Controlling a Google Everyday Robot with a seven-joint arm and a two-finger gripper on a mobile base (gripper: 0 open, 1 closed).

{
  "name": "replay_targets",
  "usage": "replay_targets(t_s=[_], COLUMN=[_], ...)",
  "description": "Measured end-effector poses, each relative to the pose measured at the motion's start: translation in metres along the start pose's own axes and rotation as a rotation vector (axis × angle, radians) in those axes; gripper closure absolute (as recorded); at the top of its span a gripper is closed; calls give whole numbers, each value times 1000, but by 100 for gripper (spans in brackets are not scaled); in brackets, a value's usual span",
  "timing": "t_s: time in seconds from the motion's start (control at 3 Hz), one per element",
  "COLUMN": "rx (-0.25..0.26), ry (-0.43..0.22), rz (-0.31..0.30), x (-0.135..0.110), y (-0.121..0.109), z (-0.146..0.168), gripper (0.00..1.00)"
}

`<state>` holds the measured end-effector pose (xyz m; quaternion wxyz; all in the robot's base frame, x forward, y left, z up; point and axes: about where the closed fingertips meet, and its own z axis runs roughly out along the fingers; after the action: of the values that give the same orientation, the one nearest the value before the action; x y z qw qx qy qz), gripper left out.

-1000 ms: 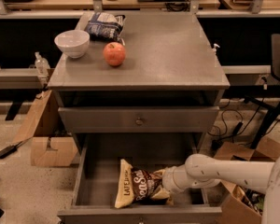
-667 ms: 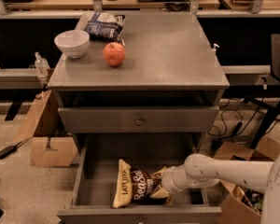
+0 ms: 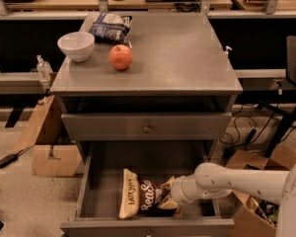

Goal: Pick brown chip bag from middle drawer and place on counter

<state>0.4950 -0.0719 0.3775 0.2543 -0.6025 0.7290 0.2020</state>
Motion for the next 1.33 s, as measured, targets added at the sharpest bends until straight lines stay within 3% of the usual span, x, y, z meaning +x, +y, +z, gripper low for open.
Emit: replay_targets(t_s=[0.33,0.67,1.0,1.33], rx=[-4,-27,-24,20], ry=[-3,-12,-30,-52], rz=[-13,-54,-97,-106], x=[-12,-47,-96,-146], y=[1,17,32,41], z=[-11,-50,-117,-184], gripper=[100,100,100,100])
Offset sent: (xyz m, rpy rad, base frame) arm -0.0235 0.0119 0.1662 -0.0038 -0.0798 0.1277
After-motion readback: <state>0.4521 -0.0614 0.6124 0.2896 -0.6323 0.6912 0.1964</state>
